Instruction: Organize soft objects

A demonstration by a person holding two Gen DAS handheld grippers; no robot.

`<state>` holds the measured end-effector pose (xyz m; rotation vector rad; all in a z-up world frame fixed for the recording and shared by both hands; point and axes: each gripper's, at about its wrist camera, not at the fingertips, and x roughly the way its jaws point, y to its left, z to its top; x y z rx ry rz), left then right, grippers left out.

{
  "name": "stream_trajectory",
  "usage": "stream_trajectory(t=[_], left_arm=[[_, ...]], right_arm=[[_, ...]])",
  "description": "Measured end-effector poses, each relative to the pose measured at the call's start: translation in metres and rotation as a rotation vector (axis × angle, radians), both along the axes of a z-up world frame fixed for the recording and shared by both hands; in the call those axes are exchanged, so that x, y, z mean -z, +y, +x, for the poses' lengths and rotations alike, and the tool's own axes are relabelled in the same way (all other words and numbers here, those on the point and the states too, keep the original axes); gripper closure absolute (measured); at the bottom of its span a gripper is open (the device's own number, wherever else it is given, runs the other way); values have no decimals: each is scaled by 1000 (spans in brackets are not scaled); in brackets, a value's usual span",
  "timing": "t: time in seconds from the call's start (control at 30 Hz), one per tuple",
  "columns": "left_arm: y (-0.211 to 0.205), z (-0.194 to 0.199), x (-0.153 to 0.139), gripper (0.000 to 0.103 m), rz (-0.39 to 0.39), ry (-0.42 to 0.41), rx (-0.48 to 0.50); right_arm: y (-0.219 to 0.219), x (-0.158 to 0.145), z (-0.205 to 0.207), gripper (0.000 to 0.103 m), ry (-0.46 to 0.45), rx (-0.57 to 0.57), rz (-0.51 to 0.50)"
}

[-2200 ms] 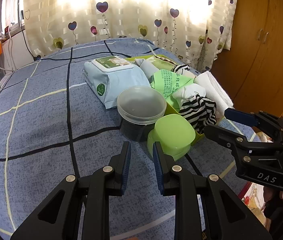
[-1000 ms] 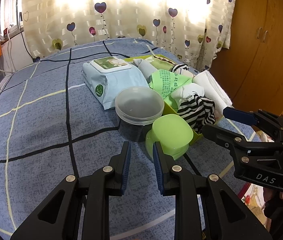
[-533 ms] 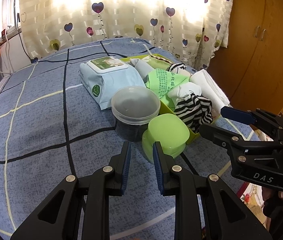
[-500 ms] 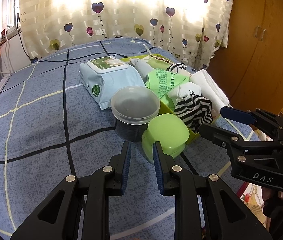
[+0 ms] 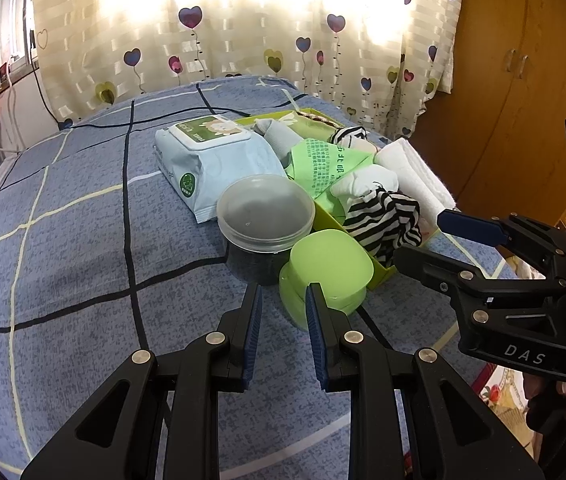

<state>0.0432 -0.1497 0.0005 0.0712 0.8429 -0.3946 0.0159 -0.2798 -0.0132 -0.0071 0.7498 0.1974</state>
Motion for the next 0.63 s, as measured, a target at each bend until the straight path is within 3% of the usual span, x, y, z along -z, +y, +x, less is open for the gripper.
stream_trajectory(t=[0.63], left_arm=[[2, 0, 0, 79, -11, 9, 3]], right_arm=[[-2, -2, 0, 39, -2, 5, 1]])
